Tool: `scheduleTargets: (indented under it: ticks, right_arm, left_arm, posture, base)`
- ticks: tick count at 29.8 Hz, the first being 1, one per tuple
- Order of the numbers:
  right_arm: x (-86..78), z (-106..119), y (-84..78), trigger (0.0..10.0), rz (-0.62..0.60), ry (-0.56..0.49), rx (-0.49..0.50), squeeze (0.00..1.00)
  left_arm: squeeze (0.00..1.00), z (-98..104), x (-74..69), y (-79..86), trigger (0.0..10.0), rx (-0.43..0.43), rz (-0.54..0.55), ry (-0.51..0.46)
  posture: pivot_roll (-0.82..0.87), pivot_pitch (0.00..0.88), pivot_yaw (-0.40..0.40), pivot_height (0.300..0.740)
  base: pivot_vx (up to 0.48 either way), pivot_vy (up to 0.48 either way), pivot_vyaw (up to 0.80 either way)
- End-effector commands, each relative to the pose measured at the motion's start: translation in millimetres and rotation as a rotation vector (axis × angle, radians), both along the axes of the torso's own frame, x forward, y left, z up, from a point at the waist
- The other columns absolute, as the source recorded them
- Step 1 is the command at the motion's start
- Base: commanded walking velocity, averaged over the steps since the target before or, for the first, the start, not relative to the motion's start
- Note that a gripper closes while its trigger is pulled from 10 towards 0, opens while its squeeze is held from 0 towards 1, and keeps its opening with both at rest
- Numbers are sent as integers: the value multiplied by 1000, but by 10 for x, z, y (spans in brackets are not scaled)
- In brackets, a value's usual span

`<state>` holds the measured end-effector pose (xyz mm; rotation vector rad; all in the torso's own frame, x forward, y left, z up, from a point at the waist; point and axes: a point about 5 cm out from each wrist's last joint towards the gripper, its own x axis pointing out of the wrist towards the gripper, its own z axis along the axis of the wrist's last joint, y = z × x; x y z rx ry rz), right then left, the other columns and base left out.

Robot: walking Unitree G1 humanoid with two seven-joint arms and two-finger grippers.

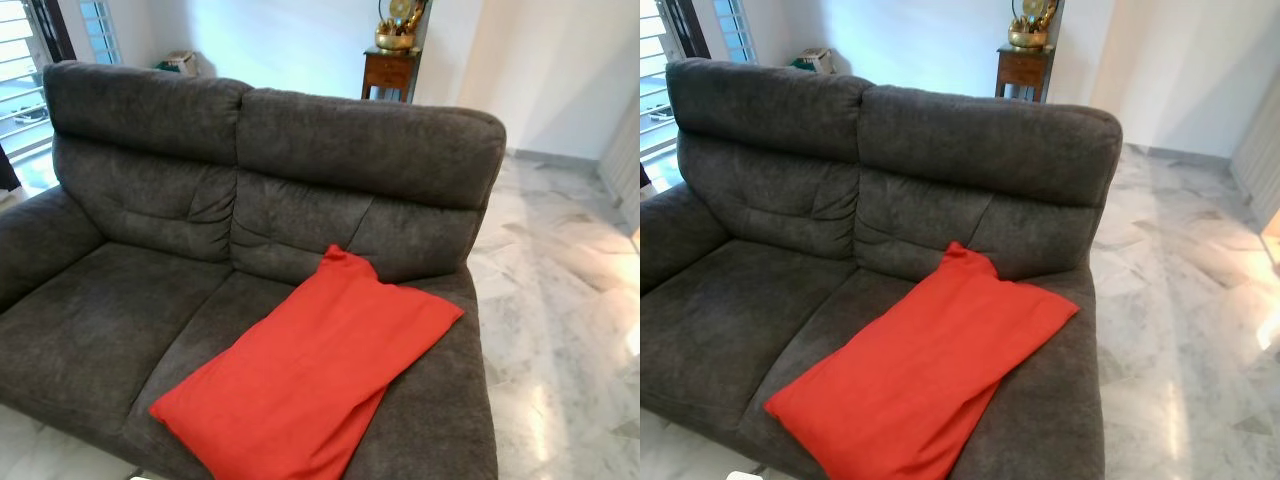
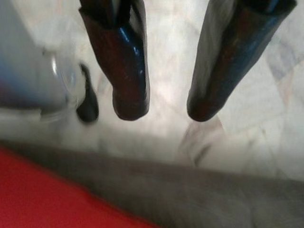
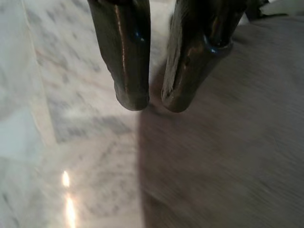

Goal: Move the pillow to the sofa from floor

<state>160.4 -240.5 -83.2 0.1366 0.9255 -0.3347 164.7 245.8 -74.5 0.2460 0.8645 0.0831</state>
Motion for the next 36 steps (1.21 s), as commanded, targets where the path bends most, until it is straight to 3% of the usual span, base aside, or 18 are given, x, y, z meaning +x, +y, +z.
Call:
scheduleTargets:
  ticks: [1,17,36]
  right_arm:
    - [53,17,21,10000,18,-10,4,0]
    - [50,10,34,10000,64,8,10,0]
    - [-20,-22,39,10000,63,23,18,0]
  left_arm:
    - [0,-4,6,-18,10000,-4,17,-9]
    - [0,-114,-188,-93,10000,-21,19,52]
    - [0,-119,-186,-121,10000,-25,10,46]
  posture:
    - [152,28,-10,740]
    - [144,59,-20,740]
    - [145,48,-25,740]
  base:
    - [0,0,0]
    - [0,0,0]
    - [0,0,0]
